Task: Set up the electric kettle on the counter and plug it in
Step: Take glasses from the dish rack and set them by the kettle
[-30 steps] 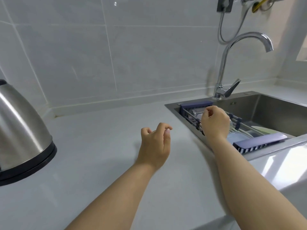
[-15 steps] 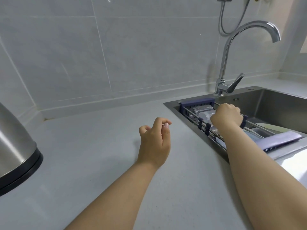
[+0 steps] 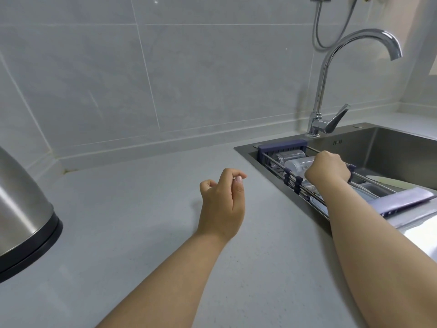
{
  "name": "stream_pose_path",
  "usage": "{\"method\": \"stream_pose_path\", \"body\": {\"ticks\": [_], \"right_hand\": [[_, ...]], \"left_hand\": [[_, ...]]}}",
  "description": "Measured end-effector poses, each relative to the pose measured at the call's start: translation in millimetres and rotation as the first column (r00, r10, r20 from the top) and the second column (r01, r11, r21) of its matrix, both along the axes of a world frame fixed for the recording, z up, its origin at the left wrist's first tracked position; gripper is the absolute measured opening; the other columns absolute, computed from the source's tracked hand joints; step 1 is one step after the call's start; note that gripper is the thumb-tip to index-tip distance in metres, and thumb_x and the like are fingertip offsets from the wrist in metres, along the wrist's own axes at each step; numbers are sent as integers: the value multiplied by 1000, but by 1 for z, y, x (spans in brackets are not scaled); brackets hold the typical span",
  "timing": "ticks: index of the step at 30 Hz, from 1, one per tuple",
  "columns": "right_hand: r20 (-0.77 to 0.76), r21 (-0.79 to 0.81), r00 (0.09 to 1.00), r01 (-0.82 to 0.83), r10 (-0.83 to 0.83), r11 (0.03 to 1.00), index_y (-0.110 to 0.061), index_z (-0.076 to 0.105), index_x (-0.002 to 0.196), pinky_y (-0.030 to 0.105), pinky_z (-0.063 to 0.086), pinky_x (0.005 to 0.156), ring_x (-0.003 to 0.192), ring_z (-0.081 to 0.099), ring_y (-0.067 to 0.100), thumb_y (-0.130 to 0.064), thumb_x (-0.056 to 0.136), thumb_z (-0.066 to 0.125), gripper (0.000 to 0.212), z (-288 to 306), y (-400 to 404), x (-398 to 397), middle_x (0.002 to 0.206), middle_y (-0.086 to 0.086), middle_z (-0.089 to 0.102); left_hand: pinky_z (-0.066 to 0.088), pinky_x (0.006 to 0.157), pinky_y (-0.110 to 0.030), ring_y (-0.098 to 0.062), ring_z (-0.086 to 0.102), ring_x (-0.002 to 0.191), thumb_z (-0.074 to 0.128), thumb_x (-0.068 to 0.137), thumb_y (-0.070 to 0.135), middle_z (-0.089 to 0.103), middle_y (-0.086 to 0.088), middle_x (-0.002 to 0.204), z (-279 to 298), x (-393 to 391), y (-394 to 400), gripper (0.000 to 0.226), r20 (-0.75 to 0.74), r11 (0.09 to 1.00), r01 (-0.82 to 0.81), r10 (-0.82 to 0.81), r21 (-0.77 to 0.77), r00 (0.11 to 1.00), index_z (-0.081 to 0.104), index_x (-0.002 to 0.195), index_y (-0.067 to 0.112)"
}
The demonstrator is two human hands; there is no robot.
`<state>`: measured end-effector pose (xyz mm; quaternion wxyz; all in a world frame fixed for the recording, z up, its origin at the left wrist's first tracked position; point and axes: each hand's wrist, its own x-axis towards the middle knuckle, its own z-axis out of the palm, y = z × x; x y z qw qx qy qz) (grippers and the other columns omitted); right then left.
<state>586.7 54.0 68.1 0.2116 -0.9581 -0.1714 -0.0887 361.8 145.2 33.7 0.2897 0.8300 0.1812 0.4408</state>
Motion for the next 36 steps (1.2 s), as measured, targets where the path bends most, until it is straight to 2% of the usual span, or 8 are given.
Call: {"method": "stream_pose_path", "body": {"ticks": [8,12,16,21,23,29,32,36], "right_hand": [[136,49,990,31,-38,998,0,65,94,33,43,66,72,52,33,-6,82,63,13,6,-1,-3,80,16,55],[196,130,979,32,-58,991,1,66,86,33,41,66,79,59,37,-11,81,64,13,11,-1,0,87,18,62],[260,227,962,19,-79,974,0,67,76,31,40,64,68,49,30,-16,81,63,16,18,-1,2,80,15,58],[401,383,913,-101,-67,918,0,73,82,32,44,66,69,53,31,-16,81,58,22,35,-1,-11,89,14,65],[443,466,895,-177,-56,867,-2,73,81,29,42,66,71,54,30,-16,80,58,20,43,-1,-24,91,11,67],[491,587,868,-396,79,706,-10,71,71,24,39,67,68,55,18,-17,74,62,12,53,13,-72,77,2,67],[445,594,870,-463,211,657,-11,69,67,30,47,72,70,59,20,-17,70,65,8,52,21,-93,72,1,65],[333,593,865,-502,376,630,-11,69,64,20,48,67,67,61,14,-15,70,67,7,48,26,-111,68,-2,66]], "left_hand": [[26,85,-12,-16,43,92,27,96,37,57,6,64,1,-1,-1,25,-12,1000,6,-6,-17,1000,51,101,34],[23,84,-8,-14,43,92,26,96,37,57,7,64,2,-1,-1,24,-24,1000,5,-6,-24,1000,49,100,35],[24,83,-8,-14,42,93,26,96,38,57,6,65,2,-2,-2,26,-45,1000,0,-2,-31,999,51,101,33],[32,91,-31,14,34,96,37,100,28,62,4,77,7,-3,-5,16,-19,999,9,-10,-51,1000,52,106,27],[30,94,-32,19,37,95,44,97,25,60,10,89,7,-2,-5,12,-3,999,-8,8,-35,1000,49,108,27],[19,99,-25,-7,44,116,59,87,28,48,9,123,7,2,-1,41,20,991,-134,134,-4,991,43,124,21],[18,102,-25,-9,37,125,66,84,30,41,7,135,8,3,0,58,30,983,-183,184,-21,982,37,133,20],[19,104,-24,-10,32,129,71,79,39,33,7,140,8,4,1,74,28,976,-210,211,-53,977,30,138,21]]}}
